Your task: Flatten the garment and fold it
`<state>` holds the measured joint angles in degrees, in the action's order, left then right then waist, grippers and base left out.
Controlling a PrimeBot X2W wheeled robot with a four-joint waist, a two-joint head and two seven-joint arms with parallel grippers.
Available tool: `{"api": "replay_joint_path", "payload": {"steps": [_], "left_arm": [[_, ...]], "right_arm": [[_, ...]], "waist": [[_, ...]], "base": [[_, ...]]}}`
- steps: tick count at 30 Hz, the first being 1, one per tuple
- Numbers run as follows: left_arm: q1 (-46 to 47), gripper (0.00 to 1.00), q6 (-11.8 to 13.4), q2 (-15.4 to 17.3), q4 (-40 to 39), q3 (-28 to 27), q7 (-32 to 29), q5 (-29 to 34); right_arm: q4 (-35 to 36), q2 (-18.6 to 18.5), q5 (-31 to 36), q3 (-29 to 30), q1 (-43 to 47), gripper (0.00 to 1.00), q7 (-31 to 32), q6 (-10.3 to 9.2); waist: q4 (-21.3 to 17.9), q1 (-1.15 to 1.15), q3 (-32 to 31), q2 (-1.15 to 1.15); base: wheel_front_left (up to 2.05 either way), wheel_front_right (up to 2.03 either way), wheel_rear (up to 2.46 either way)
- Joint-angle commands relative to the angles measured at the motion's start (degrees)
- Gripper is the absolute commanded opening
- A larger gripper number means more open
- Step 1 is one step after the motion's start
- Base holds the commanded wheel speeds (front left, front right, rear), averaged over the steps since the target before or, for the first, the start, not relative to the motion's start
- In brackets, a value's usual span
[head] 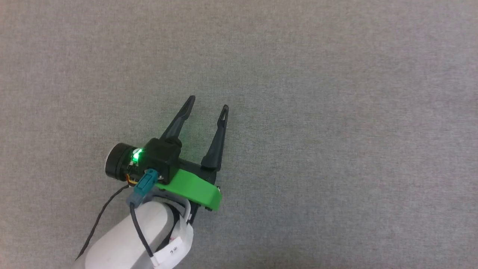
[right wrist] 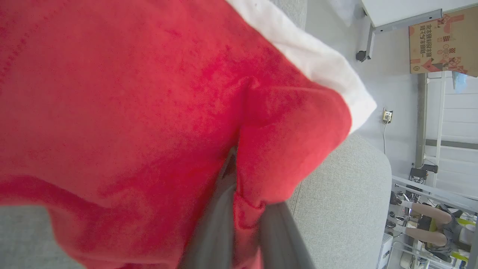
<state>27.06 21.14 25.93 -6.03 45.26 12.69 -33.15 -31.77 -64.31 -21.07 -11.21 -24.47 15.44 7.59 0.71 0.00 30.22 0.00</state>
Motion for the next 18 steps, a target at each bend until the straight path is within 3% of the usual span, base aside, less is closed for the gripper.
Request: {"api": "replay_joint_path", "payload": {"steps": [1, 7, 8, 9, 10, 18], "left_arm": [[0.82, 1.0, -0.01, 0.56, -0.13, -0.13, 0.06, 0.88], [0.68, 1.0, 0.06, 0.63, -0.12, 0.1, 0.08, 0.83], [0.68, 1.0, 0.06, 0.53, 0.01, 0.15, 0.09, 0.78], [0.67, 1.0, 0.08, 0.42, 0.15, 0.15, 0.12, 0.71], [0.65, 1.0, 0.11, 0.26, 0.35, 0.13, 0.16, 0.6], [-0.41, 1.0, -0.1, -0.36, 2.9, -0.56, 0.74, -0.85]], "right_arm": [[-0.96, 0.92, 0.97, 0.6, -0.03, 0.0, -1.42, -0.1], [-3.9, 3.32, 4.32, 1.33, -2.91, 0.0, -5.71, -0.1], [-4.2, 3.61, 4.93, 1.28, -3.48, 0.05, -6.2, -0.1], [-4.32, 3.84, 5.46, 1.16, -3.91, 0.9, -6.68, -0.1], [-4.53, 4.15, 6.04, 1.17, -4.52, 1.0, -7.23, -0.1], [-3.5, 6.5, 5.79, -0.52, -7.83, 1.0, -8.88, -0.1]], "waist": [[0.41, 0.0, 0.6, 0.0], [0.72, 0.0, 0.86, 0.0], [0.77, 0.0, 0.66, 0.0], [0.76, 0.0, 0.38, 0.0], [0.75, 0.0, -0.08, 0.0], [0.06, 0.0, -6.92, 0.0]], "base": [[0.0, 0.0, 0.0], [0.0, 0.0, 0.0], [0.0, 0.0, 0.0], [0.0, 0.0, 0.0], [0.0, 0.0, 0.0], [0.0, 0.0, 0.0]]}}
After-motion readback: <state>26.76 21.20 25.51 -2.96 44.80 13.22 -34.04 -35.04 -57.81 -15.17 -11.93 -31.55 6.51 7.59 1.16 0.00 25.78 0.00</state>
